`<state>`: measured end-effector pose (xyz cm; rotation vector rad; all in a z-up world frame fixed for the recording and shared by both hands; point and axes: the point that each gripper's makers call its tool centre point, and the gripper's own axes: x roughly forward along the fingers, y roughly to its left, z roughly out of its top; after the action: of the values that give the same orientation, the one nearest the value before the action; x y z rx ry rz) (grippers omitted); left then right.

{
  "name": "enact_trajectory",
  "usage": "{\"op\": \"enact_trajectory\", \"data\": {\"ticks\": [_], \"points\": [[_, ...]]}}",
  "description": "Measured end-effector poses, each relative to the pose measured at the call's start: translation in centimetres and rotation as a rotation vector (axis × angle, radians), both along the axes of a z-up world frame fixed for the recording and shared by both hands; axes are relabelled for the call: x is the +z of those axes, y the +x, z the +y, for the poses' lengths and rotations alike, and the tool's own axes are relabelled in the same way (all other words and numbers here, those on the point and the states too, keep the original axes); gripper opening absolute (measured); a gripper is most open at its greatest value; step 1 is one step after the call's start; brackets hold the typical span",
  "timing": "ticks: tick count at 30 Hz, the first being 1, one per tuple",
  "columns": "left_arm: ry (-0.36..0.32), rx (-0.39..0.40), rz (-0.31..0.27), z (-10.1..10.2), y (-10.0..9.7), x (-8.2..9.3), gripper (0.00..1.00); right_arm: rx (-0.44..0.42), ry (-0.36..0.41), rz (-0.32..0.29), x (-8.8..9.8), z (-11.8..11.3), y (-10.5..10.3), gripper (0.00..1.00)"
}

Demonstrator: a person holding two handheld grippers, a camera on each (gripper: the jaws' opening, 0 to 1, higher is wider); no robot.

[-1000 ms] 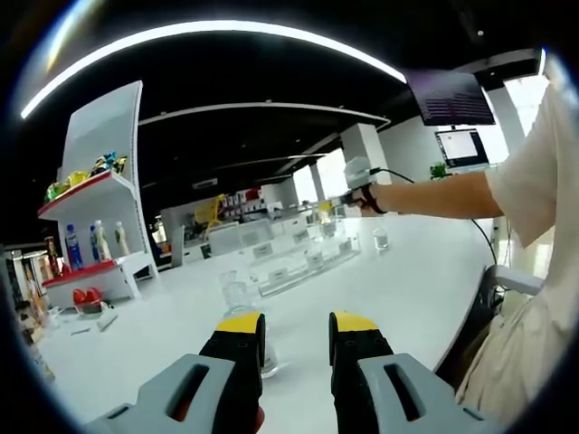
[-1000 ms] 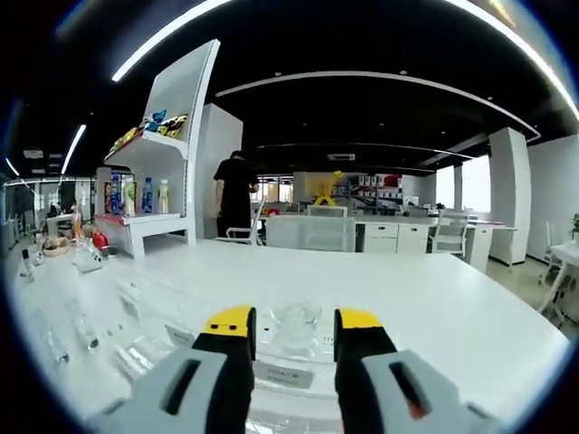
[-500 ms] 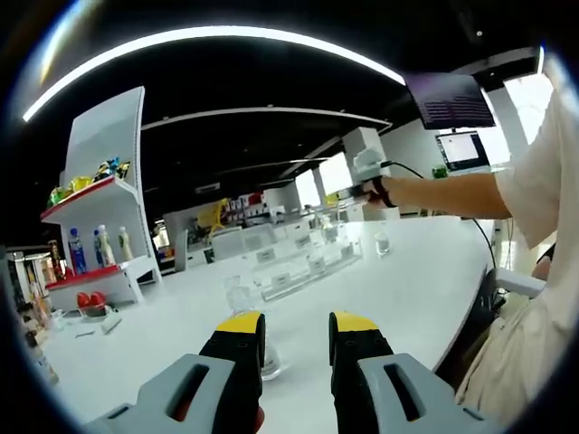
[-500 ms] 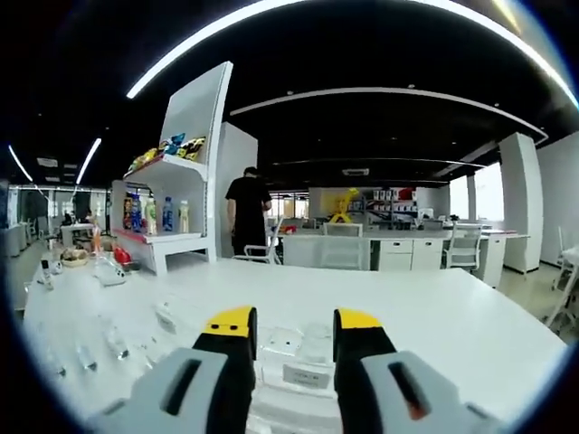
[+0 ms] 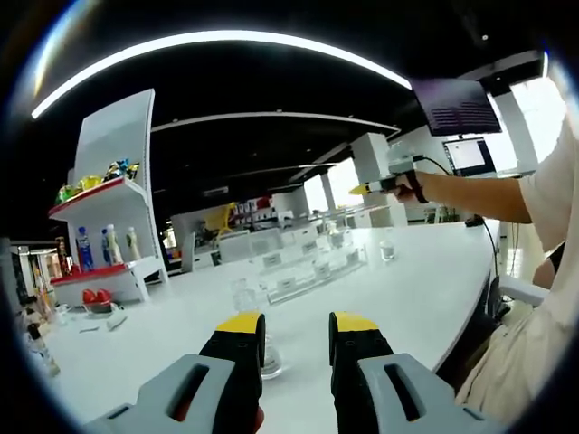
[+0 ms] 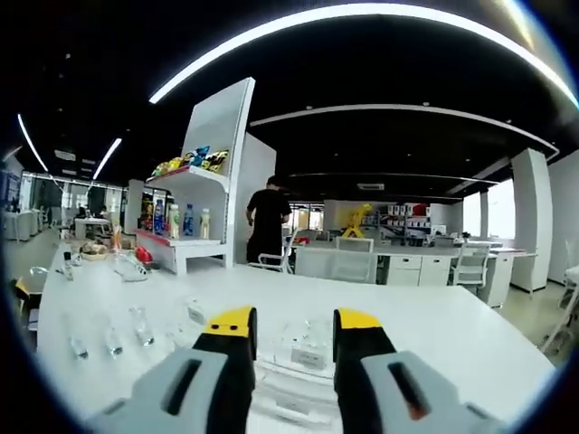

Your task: Identify the label on the chemical reagent bottle, grasp the chemical reagent bottle, and place it in the designated position on the reagent rack

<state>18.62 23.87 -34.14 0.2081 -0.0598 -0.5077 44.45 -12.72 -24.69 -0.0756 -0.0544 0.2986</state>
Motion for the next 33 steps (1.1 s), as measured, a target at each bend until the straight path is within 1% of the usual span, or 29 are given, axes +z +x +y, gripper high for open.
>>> {"op": "enact_trajectory", "data": {"ticks": [4, 9, 13, 15, 20, 25, 27, 28, 30, 33], "points": [[-0.002, 0.001, -0.009, 0.0, -0.3, 0.3, 0.29, 0.004, -0.001, -0.014, 0.5, -0.4, -1.5, 0.33], [-0.015, 0.003, -0.033, 0.1, -0.9, 1.1, 0.29, 0.008, 0.002, -0.021, 0.3, -1.2, -4.0, 0.33], [-0.031, 0.02, -0.04, 0.4, -0.7, 1.2, 0.29, 0.01, 0.004, -0.023, 0.0, -1.6, -5.3, 0.33], [-0.04, 0.035, -0.044, 0.6, -0.4, 1.2, 0.29, 0.011, 0.006, -0.027, -0.3, -2.0, -6.5, 0.33], [-0.055, 0.036, -0.048, 0.7, -0.1, 1.2, 0.29, 0.01, 0.006, -0.034, -0.7, -2.7, -8.5, 0.34], [-0.055, 0.04, -0.052, 0.9, -0.3, 1.2, 0.29, -0.002, 0.017, -0.042, -1.3, -3.4, -10.5, 0.34], [-0.054, 0.052, -0.067, 1.2, -0.5, 1.5, 0.29, -0.002, 0.018, -0.05, -1.4, -3.4, -11.2, 0.34], [-0.058, 0.059, -0.073, 1.4, -0.5, 1.7, 0.29, -0.008, 0.005, -0.057, -1.5, -3.5, -11.6, 0.34], [-0.069, 0.069, -0.082, 1.7, -0.7, 2.0, 0.29, -0.01, 0.004, -0.056, -1.8, -3.6, -12.1, 0.34], [-0.065, 0.073, -0.089, 1.6, -1.0, 2.1, 0.29, -0.013, 0.013, -0.06, -2.0, -3.8, -12.8, 0.34]]}}
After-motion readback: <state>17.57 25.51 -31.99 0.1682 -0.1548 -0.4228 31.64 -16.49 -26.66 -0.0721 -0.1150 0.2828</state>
